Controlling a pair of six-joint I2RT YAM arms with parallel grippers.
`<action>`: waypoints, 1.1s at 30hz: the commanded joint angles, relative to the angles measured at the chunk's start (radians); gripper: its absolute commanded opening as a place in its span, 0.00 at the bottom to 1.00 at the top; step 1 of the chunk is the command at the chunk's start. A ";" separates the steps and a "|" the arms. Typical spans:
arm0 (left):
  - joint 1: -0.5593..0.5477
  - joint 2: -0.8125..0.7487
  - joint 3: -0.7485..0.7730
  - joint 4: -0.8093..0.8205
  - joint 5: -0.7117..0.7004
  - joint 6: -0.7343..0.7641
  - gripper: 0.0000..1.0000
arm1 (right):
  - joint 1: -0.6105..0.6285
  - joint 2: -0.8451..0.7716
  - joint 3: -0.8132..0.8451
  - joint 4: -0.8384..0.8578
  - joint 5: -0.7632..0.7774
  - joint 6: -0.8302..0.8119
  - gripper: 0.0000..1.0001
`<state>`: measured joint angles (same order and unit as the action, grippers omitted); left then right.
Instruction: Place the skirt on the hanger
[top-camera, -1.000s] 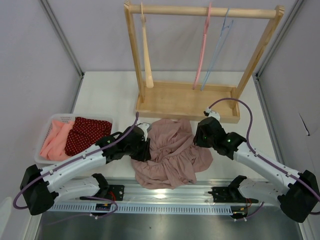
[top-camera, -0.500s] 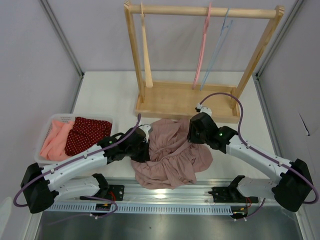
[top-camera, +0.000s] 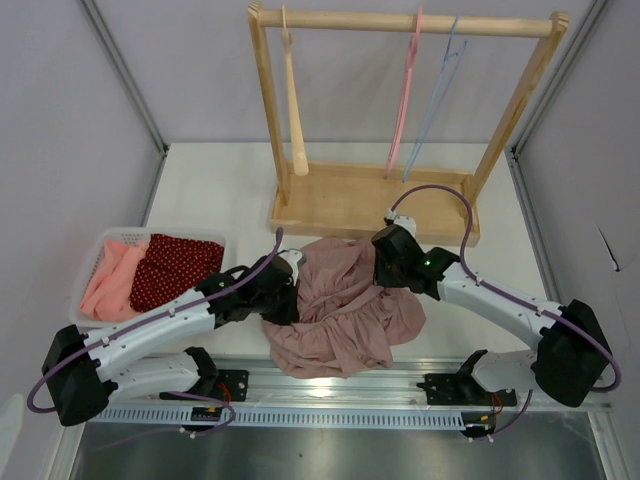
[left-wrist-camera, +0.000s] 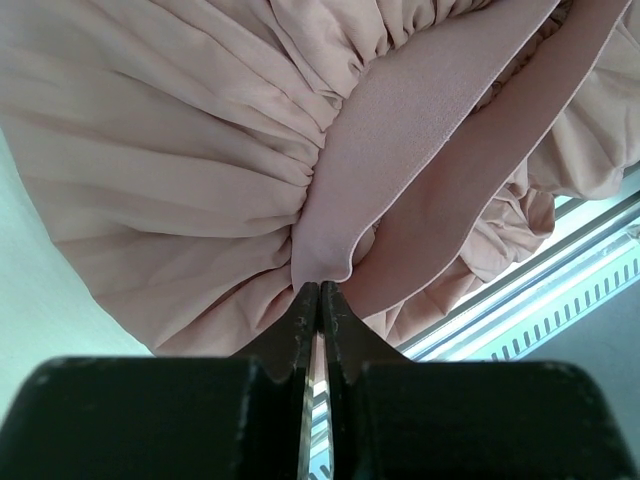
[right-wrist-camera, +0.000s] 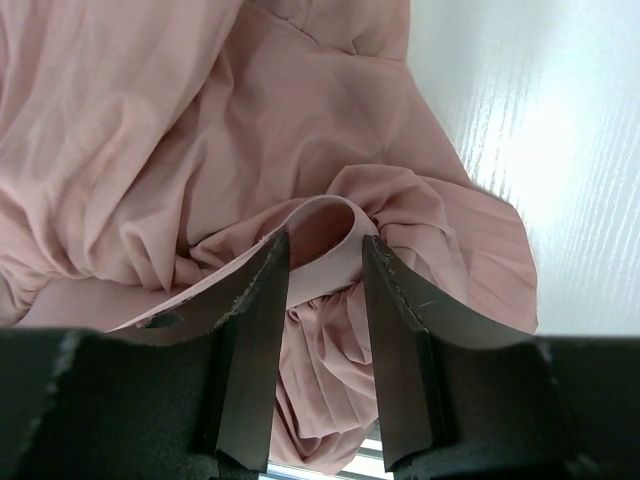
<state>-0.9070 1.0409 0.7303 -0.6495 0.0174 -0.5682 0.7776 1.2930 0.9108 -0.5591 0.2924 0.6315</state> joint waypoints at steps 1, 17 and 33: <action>-0.009 -0.001 0.035 0.013 -0.013 -0.006 0.07 | 0.005 -0.003 0.013 -0.012 0.031 0.005 0.39; -0.027 -0.016 0.072 0.008 0.000 0.011 0.39 | 0.020 -0.077 -0.035 -0.025 0.017 0.037 0.17; -0.059 0.045 0.070 -0.025 -0.082 -0.004 0.40 | 0.037 -0.107 -0.036 -0.039 0.019 0.046 0.05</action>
<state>-0.9543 1.0805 0.7677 -0.6621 -0.0196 -0.5682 0.8055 1.2217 0.8783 -0.5858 0.2920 0.6617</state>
